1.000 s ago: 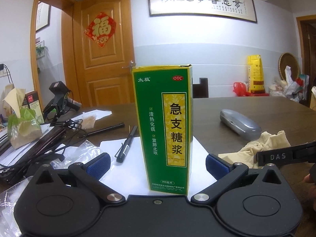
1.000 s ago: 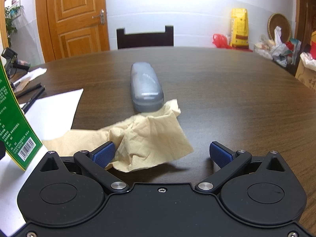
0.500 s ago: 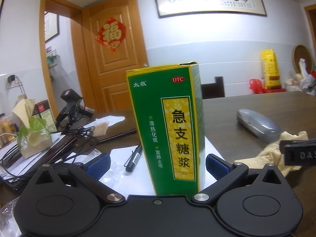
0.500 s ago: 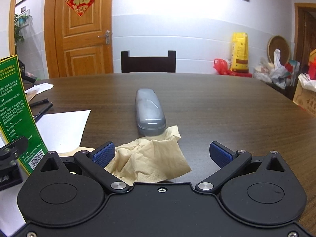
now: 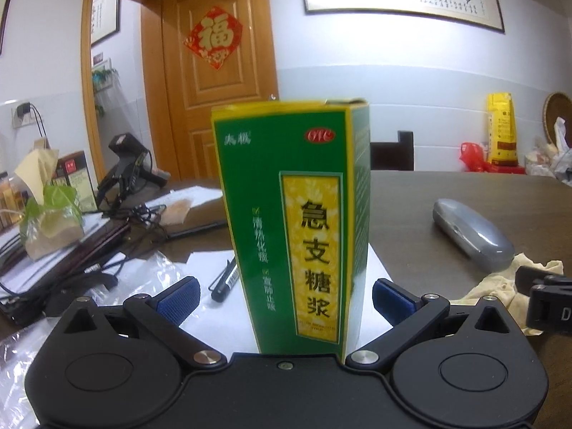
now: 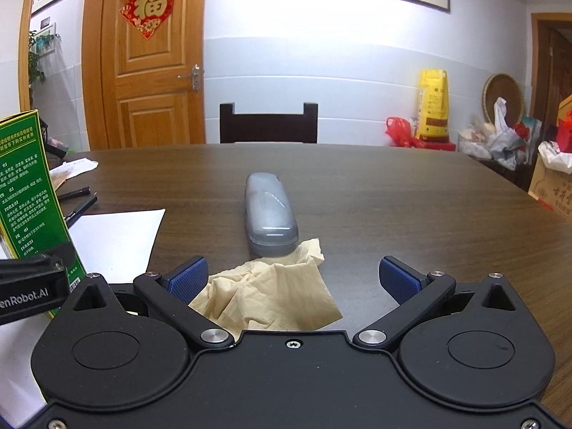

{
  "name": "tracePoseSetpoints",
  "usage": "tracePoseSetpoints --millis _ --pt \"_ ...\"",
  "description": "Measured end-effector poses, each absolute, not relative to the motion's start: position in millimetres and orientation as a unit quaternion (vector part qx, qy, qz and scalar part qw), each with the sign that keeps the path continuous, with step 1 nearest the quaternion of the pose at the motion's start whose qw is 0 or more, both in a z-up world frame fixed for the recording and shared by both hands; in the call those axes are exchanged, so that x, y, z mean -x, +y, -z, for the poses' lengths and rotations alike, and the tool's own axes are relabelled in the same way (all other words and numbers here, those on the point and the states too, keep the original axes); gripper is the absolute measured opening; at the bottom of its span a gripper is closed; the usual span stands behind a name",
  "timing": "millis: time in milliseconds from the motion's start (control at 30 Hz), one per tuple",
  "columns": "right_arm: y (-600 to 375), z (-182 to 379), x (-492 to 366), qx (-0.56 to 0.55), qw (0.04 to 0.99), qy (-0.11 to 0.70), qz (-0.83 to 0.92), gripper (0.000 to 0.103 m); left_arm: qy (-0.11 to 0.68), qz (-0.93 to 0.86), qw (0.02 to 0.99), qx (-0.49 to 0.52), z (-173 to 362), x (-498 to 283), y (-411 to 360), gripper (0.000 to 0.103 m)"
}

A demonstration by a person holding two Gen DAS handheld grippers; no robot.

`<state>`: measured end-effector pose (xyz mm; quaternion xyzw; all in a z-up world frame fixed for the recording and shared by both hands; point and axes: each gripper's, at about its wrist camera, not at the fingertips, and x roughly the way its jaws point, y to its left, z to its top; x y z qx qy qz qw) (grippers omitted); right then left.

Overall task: Clean container
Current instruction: 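Move the left gripper toward the green medicine box, then close the left gripper on the green medicine box while the right gripper approaches the beige cloth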

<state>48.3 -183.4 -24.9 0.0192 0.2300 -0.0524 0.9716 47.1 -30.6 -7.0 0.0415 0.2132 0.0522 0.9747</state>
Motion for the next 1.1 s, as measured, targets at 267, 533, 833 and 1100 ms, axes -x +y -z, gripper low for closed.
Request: tracePoseSetpoints --millis 267,533,833,1100 --pt "-182.1 26.3 -48.0 -0.017 0.972 0.229 0.052 0.103 0.212 -0.053 0.975 -0.041 10.8 -46.1 -30.8 0.103" --pt "-182.2 28.5 -48.5 -0.018 0.971 0.233 0.051 0.103 0.219 -0.045 0.974 -0.034 12.7 -47.0 -30.5 0.103" --pt "-181.5 27.9 -48.0 -0.017 0.972 0.229 0.046 0.103 0.252 0.006 0.968 -0.007 18.2 -54.3 -25.7 0.06" --pt "-188.1 26.0 -43.9 -0.035 0.976 0.211 0.035 0.103 0.25 0.02 0.968 -0.01 19.3 -54.8 -21.9 0.058"
